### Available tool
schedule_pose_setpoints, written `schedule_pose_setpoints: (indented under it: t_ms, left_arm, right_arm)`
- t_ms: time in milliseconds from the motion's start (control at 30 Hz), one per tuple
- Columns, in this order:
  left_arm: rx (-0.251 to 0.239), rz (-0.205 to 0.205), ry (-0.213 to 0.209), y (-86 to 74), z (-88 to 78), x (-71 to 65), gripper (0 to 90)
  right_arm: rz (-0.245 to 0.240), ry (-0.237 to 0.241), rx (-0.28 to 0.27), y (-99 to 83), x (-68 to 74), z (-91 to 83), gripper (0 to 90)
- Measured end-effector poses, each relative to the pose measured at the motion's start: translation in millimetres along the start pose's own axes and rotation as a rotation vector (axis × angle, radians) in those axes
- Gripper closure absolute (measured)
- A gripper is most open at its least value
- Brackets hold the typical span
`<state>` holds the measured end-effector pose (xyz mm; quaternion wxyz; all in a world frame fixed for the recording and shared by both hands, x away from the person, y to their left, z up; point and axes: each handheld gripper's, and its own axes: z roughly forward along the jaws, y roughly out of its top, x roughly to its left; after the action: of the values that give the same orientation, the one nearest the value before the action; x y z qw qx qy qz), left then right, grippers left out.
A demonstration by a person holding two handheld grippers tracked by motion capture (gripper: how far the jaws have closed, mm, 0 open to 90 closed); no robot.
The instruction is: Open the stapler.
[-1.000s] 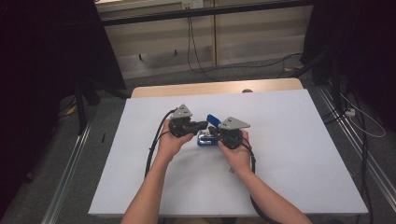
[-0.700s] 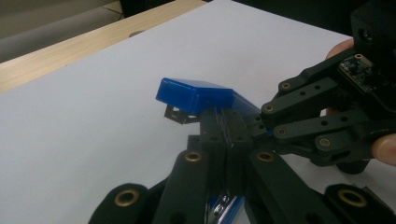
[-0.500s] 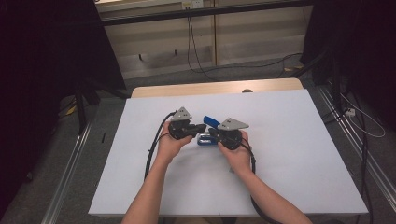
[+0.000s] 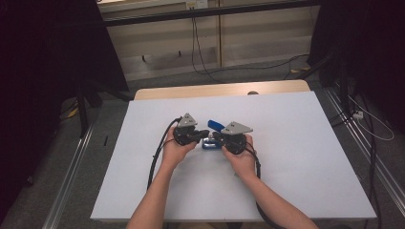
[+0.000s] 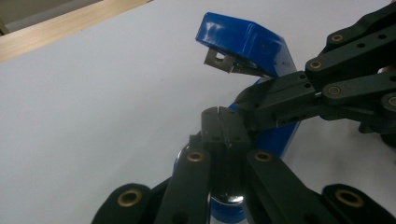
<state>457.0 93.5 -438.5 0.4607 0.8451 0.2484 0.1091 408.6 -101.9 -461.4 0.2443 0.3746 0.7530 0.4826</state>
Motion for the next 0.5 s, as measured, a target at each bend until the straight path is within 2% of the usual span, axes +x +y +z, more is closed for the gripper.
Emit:
schedule_pose_setpoints:
  t_ms: [167, 267, 333, 433, 500]
  left_arm:
    - [0.002, 0.0, 0.009, -1.8, 4.1, -0.5, 90.0]
    - [0.011, 0.003, -0.003, -2.9, 4.4, -0.1, 90.0]
    - [0.017, 0.0, 0.0, -4.4, 5.0, -0.4, 90.0]
    - [0.034, 0.01, 0.009, -7.5, 8.0, -1.6, 90.0]
    - [0.023, -0.001, -0.001, -8.9, 7.8, -0.5, 90.0]
  right_arm:
    - [-0.019, -0.01, 0.001, 2.0, 2.7, -0.4, 90.0]
    - [-0.022, -0.016, 0.005, 1.7, 4.7, -0.2, 90.0]
    - [-0.039, -0.038, 0.0, 1.9, 5.8, -0.6, 90.0]
    - [-0.024, -0.054, -0.001, 3.5, 5.4, -1.2, 90.0]
    - [-0.023, -0.062, 0.003, 4.4, 5.3, -2.1, 90.0]
